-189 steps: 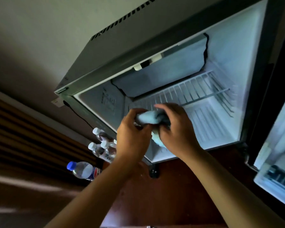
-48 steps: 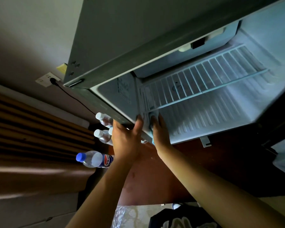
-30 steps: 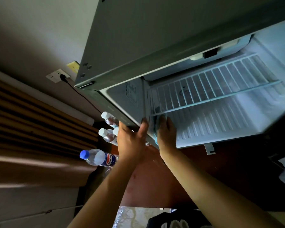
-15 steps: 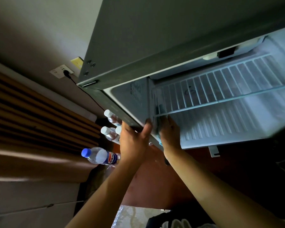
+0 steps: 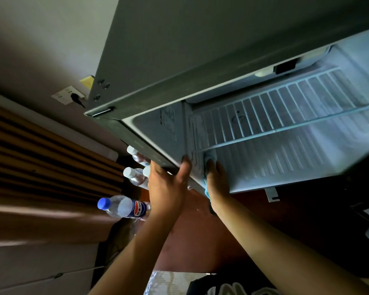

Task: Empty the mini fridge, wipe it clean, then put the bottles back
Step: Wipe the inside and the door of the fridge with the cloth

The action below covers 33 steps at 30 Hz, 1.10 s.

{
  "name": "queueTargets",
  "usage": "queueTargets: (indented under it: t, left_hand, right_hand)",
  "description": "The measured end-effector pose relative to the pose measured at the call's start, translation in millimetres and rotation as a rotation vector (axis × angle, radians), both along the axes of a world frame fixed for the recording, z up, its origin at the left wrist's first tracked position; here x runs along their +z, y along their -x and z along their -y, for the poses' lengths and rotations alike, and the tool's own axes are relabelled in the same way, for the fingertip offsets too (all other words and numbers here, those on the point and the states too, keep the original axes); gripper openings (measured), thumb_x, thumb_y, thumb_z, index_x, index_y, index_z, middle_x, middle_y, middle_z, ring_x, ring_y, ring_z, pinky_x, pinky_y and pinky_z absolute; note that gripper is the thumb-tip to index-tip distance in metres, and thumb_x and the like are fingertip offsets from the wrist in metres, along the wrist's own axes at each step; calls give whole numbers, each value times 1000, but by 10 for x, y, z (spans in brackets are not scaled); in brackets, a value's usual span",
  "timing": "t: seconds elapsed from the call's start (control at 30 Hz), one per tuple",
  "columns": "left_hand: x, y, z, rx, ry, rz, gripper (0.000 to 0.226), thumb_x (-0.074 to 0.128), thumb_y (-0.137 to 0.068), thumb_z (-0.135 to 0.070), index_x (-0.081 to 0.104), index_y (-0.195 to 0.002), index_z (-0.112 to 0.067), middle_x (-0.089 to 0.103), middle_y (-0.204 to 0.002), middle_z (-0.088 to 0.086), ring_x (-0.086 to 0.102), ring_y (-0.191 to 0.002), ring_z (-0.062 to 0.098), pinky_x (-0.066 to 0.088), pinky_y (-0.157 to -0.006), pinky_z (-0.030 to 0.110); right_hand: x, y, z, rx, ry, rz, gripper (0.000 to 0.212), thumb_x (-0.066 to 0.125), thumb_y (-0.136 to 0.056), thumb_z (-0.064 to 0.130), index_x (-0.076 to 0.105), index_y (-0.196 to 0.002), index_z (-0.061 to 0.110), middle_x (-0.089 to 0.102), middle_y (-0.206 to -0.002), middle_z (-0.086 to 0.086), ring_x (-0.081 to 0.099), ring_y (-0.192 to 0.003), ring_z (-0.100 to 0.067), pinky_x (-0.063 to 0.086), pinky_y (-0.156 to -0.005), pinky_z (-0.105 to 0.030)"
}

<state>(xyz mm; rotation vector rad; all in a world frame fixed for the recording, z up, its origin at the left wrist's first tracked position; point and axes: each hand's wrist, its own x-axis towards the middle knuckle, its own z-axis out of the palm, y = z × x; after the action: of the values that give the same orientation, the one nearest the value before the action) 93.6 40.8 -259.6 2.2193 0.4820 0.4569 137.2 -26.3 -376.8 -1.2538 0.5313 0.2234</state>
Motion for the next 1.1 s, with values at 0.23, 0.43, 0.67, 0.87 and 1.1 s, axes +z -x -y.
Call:
queueTargets:
  t: [0.23,0.43,0.67,0.87,1.1]
  left_hand:
    - [23,-6,-12,-46,-33,-21,39,69,-81,-33,60,-82,4,65,-63,0,60,-54,1,36,-51,8]
    - [-17,-27,-35,-55,-45,-29,36,70,-82,-34,61,-91,0,66,-79,7,61,-69,10,41,-62,19]
    - [-32,-16,-63,-54,-64,-5,39,69,-82,-42,65,-95,-6,71,-83,-2,66,-77,0,39,-62,6]
    - [-20,-14,-33,-67,-51,22,41,66,-80,-45,67,-97,-7,71,-82,-5,65,-77,-6,37,-62,1]
    - [-36,-26,-55,-92,-48,19,35,68,-84,-35,65,-94,-2,71,-82,3,69,-78,11,42,-64,11]
  right_hand:
    - [257,38,19,-85,-35,162,25,49,-99,29,67,-93,14,70,-96,-12,65,-94,-26,50,-82,-41]
    - [244,6,-4,4,40,261,30,43,-96,39,64,-112,25,70,-104,2,65,-100,-17,53,-83,-37]
    - [-48,-61,-30,59,-58,85,41,44,-102,26,47,-142,17,54,-139,-10,51,-127,-26,40,-107,-49]
    - [-12,32,38,-65,-65,94,18,51,-97,28,66,-94,20,68,-93,-12,65,-94,-30,51,-79,-43]
    - [241,-47,48,22,-6,257,25,46,-102,18,63,-120,13,68,-112,-8,64,-107,-21,50,-94,-48]
